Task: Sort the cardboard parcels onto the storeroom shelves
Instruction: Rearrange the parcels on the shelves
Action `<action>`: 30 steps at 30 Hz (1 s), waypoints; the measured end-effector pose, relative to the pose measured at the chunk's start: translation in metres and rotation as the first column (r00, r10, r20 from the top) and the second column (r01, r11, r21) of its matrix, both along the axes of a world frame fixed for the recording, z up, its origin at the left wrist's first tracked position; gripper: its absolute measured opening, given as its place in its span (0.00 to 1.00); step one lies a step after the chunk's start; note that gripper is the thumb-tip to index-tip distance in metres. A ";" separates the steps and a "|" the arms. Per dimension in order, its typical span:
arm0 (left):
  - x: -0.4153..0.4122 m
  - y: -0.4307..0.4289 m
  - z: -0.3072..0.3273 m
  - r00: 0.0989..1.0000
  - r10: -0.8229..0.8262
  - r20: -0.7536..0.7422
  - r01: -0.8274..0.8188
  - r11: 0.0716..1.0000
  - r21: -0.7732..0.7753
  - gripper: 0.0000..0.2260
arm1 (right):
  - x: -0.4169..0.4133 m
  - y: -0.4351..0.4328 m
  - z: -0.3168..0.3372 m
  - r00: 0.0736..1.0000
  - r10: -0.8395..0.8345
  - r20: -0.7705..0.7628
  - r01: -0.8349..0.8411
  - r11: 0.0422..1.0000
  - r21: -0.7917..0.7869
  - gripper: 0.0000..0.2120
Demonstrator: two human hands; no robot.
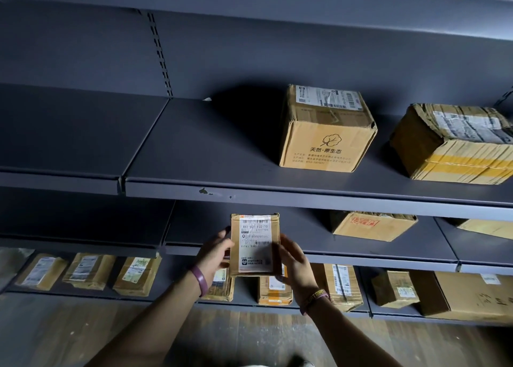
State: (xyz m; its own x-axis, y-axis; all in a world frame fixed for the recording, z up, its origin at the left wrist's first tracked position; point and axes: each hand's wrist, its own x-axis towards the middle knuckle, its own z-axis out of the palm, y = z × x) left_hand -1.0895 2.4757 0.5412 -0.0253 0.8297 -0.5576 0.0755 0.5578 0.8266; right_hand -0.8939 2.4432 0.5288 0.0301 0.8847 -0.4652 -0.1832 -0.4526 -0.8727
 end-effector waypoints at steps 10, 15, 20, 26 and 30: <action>0.012 0.039 -0.036 0.994 -0.044 -0.098 0.048 0.998 0.041 0.27 | -0.004 0.049 -0.027 0.946 0.071 0.317 -0.101 0.992 0.079 0.17; 0.016 0.049 -0.058 0.992 -0.023 -0.126 0.027 0.999 0.035 0.30 | -0.008 0.063 -0.055 0.917 0.051 0.396 -0.089 0.993 0.077 0.17; 0.019 0.060 -0.067 0.996 0.008 -0.092 -0.006 1.000 0.019 0.32 | -0.012 0.080 -0.064 0.897 0.100 0.431 -0.135 0.990 0.051 0.23; 0.020 0.047 -0.061 0.972 0.195 -0.128 -0.210 0.971 -0.116 0.16 | 0.019 0.065 -0.057 0.899 0.109 0.424 -0.105 0.994 -0.033 0.27; 0.044 0.027 -0.042 0.997 0.058 -0.043 -0.066 0.974 -0.217 0.12 | 0.055 0.054 -0.048 0.894 0.058 0.445 -0.045 0.998 -0.040 0.25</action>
